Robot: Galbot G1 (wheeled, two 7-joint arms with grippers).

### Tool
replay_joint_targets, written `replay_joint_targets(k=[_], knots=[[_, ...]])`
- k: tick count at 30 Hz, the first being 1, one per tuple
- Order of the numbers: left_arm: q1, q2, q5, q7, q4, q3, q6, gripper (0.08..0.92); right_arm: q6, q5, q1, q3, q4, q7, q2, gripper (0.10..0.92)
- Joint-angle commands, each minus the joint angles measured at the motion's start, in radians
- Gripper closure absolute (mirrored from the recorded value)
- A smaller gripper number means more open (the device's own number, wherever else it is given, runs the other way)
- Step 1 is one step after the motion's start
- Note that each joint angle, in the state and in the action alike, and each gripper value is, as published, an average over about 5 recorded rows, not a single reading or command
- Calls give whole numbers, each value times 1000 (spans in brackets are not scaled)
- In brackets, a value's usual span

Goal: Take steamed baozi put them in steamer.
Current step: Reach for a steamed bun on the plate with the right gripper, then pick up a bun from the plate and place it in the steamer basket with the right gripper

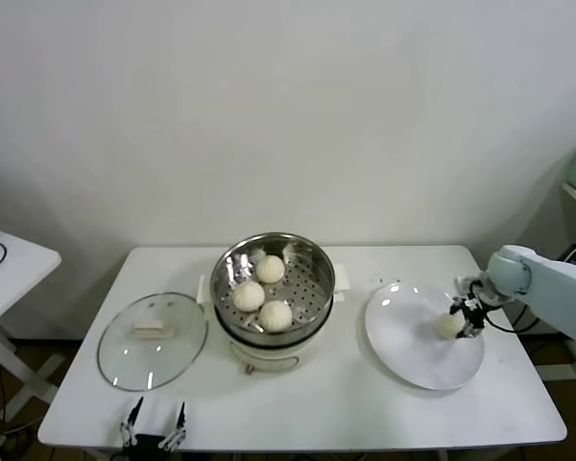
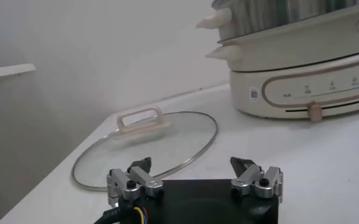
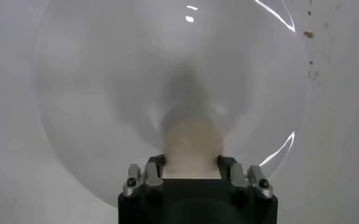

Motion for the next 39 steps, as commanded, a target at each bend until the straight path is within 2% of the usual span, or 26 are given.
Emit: replay_joint_targets(k=[1, 6, 10, 15, 19, 24, 39], knots=[[4, -2, 1, -1, -9, -1, 0, 177, -7, 115, 242, -176, 96, -22, -10, 476], [8, 0, -3, -1, -18, -2, 1, 177, -31, 358, 627, -488, 234, -69, 28, 465], [9, 2, -6, 0, -24, -4, 3, 177, -55, 517, 882, -614, 330, -112, 102, 445], [13, 7, -15, 1, -37, -7, 7, 177, -93, 661, 1055, -628, 394, -135, 220, 432], [12, 6, -17, 1, -34, -7, 6, 177, -149, 723, 1053, -535, 419, -121, 297, 435], [10, 4, -20, 1, -32, -5, 4, 177, -193, 708, 951, -396, 423, -77, 381, 440], [4, 8, -26, 3, -26, -13, 7, 177, -235, 431, 515, -270, 338, 54, 502, 431]])
